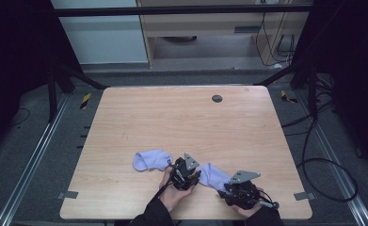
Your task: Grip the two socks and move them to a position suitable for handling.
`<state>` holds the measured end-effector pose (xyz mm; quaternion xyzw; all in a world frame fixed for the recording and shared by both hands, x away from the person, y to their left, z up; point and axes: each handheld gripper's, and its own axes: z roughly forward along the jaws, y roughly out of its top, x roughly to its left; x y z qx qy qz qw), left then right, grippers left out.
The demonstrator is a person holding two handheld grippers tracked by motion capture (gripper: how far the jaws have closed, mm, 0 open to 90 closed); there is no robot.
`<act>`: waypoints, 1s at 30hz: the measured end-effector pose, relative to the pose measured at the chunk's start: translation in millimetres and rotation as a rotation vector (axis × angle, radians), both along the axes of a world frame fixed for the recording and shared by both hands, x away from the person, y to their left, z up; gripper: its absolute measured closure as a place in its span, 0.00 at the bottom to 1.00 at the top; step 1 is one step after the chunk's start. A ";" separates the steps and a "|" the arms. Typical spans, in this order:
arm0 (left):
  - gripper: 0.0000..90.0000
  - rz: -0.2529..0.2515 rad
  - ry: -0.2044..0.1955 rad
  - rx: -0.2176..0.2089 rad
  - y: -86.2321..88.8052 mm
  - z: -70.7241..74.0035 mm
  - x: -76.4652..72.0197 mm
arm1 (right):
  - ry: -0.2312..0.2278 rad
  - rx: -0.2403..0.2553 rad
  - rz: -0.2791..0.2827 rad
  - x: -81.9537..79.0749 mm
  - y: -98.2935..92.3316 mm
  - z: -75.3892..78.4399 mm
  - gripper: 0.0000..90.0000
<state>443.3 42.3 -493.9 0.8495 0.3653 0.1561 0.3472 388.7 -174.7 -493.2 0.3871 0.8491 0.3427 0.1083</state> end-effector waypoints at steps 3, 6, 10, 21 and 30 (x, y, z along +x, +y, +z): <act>0.85 -0.001 0.010 0.001 -2.0 -1.3 -0.7 | -0.001 -0.001 0.005 0.4 0.5 -0.4 0.71; 0.89 -0.004 0.016 -0.001 -3.0 -1.9 -0.8 | -0.001 -0.006 0.007 0.0 1.6 -0.4 0.76; 0.94 -0.010 0.024 -0.002 -4.1 -1.8 -0.9 | -0.001 -0.016 0.004 0.8 2.1 0.0 0.88; 0.98 -0.026 0.024 -0.002 -3.1 -1.5 -0.3 | -0.026 0.064 -0.015 0.8 -3.5 11.7 0.94; 0.99 -0.045 0.022 -0.005 -1.9 -1.7 0.6 | -0.125 0.183 -0.149 6.7 -17.7 29.2 0.94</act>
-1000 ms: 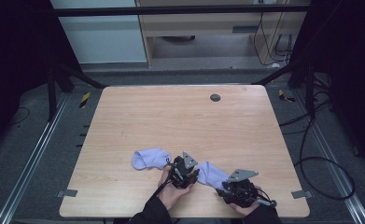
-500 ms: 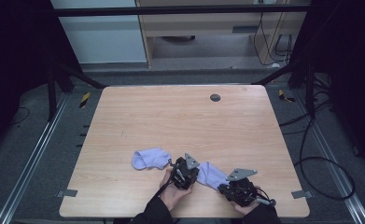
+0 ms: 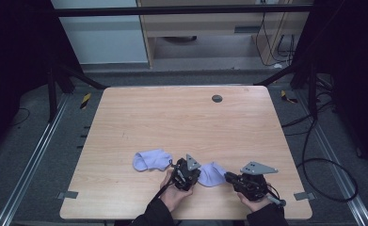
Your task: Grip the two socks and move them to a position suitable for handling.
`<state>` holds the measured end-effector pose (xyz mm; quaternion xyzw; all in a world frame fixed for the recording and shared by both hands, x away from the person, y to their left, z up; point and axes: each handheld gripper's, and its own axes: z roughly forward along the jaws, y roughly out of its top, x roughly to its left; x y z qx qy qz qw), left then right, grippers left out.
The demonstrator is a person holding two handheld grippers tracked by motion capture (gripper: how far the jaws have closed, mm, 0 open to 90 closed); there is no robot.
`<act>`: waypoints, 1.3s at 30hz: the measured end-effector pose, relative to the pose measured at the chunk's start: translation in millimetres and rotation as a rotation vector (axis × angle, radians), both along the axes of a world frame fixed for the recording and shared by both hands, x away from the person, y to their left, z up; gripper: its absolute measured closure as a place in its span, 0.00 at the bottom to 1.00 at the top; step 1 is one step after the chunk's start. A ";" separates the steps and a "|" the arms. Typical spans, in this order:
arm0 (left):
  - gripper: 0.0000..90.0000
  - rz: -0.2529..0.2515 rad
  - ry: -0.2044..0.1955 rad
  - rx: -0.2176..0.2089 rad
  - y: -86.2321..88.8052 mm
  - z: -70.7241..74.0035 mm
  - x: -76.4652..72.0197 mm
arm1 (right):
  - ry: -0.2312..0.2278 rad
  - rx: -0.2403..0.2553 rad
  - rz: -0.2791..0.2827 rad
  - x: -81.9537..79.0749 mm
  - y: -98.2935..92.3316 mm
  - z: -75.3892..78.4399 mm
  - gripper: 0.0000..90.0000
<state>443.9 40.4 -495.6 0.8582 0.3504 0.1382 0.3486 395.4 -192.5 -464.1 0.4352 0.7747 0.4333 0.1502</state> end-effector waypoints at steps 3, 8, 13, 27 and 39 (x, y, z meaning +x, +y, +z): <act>0.99 -0.003 -0.002 0.000 0.4 -0.2 0.7 | -0.010 0.010 -0.040 4.0 -2.6 1.2 0.94; 0.99 -0.013 -0.002 0.004 0.4 0.0 1.0 | -0.014 -0.002 -0.113 11.8 -5.7 1.0 0.93; 0.99 -0.016 -0.007 0.011 0.2 0.0 1.0 | -0.014 -0.030 -0.190 22.1 -11.8 -2.7 0.92; 0.96 -0.003 -0.019 -0.001 -0.4 0.9 2.0 | -0.023 -0.106 -0.295 45.3 -34.3 -13.4 0.79; 0.76 0.020 -0.006 -0.017 3.0 4.9 0.9 | 0.043 -0.145 -0.229 50.3 -38.5 -24.2 0.70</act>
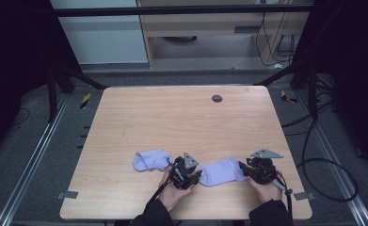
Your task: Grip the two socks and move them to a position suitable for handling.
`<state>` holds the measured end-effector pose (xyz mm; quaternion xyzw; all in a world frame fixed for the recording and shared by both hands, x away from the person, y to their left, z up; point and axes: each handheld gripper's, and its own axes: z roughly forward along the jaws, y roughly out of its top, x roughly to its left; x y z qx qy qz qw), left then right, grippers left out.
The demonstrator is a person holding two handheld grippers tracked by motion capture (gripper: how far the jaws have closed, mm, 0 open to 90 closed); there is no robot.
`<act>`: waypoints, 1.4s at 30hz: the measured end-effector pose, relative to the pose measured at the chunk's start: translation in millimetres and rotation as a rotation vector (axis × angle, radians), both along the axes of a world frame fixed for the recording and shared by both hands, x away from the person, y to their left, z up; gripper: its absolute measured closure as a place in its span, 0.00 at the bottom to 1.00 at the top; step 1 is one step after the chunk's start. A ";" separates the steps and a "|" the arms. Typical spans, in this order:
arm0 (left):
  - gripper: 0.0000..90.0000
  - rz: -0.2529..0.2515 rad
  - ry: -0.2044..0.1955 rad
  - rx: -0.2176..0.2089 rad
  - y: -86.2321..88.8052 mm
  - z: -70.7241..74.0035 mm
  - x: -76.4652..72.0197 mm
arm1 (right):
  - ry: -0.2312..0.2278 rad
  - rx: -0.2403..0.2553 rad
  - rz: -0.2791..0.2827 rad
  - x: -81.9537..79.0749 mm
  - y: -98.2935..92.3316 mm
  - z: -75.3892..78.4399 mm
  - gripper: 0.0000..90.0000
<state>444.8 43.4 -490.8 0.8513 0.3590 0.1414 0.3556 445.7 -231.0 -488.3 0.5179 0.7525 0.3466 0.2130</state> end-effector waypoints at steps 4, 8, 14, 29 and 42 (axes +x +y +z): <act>0.82 0.006 0.015 0.004 -3.4 -5.5 1.1 | 0.038 -0.026 0.015 3.4 1.6 -4.9 0.76; 0.95 0.009 0.018 0.007 -4.4 -5.4 1.9 | 0.073 -0.034 0.022 6.0 -0.2 -7.1 0.90; 0.99 0.020 0.010 -0.009 -6.0 -2.2 5.8 | 0.072 -0.012 0.015 1.8 -1.9 0.3 0.96; 0.85 0.006 -0.033 -0.005 -13.6 4.2 20.8 | 0.061 -0.090 -0.028 -20.0 -6.2 5.4 0.82; 0.47 0.097 -0.106 -0.087 89.1 54.9 22.5 | -0.079 0.017 0.041 -14.5 2.0 20.2 0.57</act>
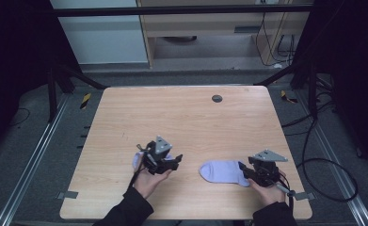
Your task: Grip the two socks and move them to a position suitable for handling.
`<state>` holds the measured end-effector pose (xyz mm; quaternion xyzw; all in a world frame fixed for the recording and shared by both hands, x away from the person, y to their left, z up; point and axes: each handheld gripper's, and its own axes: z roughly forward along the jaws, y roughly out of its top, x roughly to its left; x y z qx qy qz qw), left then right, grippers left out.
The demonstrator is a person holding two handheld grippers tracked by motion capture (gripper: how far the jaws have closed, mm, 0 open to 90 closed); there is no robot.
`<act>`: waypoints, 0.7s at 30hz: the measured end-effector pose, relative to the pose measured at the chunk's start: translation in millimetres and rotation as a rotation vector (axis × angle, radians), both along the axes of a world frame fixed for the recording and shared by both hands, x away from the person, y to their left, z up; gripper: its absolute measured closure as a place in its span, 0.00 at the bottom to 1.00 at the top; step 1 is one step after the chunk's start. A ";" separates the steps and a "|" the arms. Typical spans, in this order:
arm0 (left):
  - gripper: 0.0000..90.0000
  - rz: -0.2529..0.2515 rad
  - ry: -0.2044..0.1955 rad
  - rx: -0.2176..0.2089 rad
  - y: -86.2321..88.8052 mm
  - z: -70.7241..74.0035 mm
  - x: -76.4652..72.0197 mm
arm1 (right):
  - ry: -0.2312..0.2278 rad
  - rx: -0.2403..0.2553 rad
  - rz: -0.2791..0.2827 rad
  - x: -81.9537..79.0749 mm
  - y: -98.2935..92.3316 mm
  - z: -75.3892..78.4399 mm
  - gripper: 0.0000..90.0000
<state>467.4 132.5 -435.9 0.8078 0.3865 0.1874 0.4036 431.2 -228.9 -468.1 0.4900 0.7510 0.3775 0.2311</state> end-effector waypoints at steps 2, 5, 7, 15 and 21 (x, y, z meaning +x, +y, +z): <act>0.45 0.016 -0.013 -0.004 17.6 3.9 -2.3 | -0.007 0.017 0.006 2.0 3.3 1.7 0.53; 0.43 0.052 -0.031 0.002 42.7 5.8 -6.2 | -0.023 0.028 0.025 4.8 10.7 5.1 0.48; 0.42 0.076 -0.034 0.006 59.2 4.7 -9.7 | -0.028 0.034 0.040 6.6 15.0 7.6 0.46; 0.42 0.188 -0.029 -0.022 112.1 -6.7 -20.3 | -0.060 0.056 0.106 16.0 43.5 24.0 0.47; 0.44 0.231 -0.003 0.000 130.8 -19.9 -22.2 | -0.071 0.067 0.171 28.9 80.8 35.3 0.47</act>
